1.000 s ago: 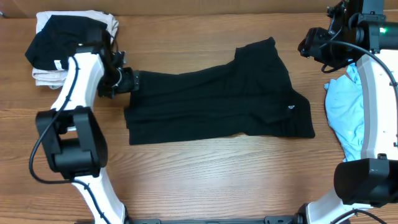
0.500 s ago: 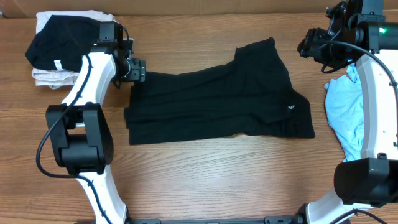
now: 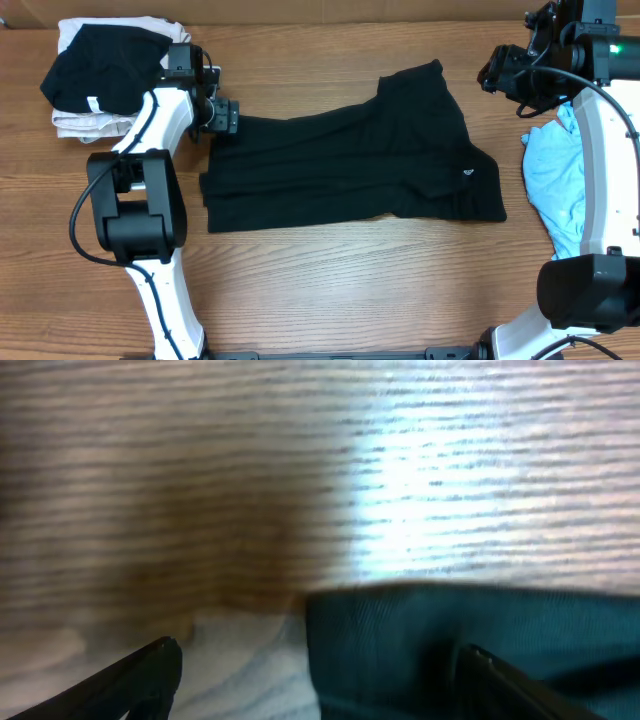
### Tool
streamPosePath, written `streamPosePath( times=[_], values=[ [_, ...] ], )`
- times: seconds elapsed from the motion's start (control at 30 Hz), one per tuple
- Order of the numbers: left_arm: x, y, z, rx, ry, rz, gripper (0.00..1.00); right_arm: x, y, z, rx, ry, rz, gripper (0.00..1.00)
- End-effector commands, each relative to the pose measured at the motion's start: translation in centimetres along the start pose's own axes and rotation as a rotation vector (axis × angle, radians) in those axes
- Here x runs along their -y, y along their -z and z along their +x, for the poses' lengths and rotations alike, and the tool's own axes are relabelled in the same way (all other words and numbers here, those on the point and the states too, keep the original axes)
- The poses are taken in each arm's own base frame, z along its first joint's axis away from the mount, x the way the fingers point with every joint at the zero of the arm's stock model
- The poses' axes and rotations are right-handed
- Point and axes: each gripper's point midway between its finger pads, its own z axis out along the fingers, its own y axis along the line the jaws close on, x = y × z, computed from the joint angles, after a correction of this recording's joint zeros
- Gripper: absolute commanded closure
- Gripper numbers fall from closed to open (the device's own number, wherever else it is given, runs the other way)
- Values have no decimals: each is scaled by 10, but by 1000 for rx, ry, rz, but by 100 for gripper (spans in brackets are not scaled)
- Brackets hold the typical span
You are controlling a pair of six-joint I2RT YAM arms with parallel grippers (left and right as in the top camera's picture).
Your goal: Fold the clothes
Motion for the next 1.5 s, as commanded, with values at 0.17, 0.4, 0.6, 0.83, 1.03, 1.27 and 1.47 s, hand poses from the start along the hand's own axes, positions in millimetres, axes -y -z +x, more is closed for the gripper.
streamPosePath(
  times=[0.17,0.4,0.6,0.83,1.03,1.27,1.47],
  values=[
    [21,-28,12,-47,-17,107,20,1,2,-1,10,-10,-1,36],
    [18,-23,9,-41,-10,95,96,0,3,-9,39,-11,-8,36],
    [16,12,-22,-2,-8,85,96,-5,4,-29,121,9,-26,36],
    [21,74,-65,59,25,89,96,-8,-6,-64,240,35,-39,36],
    [34,106,-75,66,2,97,96,-1,-67,-88,256,41,-43,36],
    [46,107,-64,21,-15,105,96,6,-165,-83,186,39,-43,36],
    [52,107,-61,7,-24,109,96,3,-228,-67,139,59,-49,37]
  ],
)
